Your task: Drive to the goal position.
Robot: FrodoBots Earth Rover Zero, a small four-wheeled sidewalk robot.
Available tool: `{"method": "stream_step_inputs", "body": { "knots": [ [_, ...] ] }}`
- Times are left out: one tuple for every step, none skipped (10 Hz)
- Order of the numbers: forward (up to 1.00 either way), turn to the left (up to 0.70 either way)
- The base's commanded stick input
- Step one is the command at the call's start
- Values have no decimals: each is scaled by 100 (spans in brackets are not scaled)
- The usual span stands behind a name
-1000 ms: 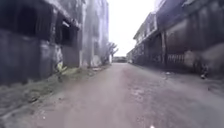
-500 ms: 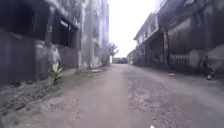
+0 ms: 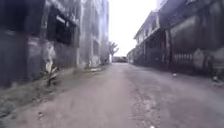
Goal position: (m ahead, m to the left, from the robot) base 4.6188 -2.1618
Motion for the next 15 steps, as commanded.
{"method": "stream_step_inputs", "body": {
  "knots": [
    [50,0],
    [50,0],
    [50,0],
    [50,0],
    [50,0],
    [50,0],
    [50,0],
    [50,0],
    [50,0],
    [50,0],
    [50,0],
    [50,0],
    [50,0],
    [50,0],
    [50,0]
  ]
}}
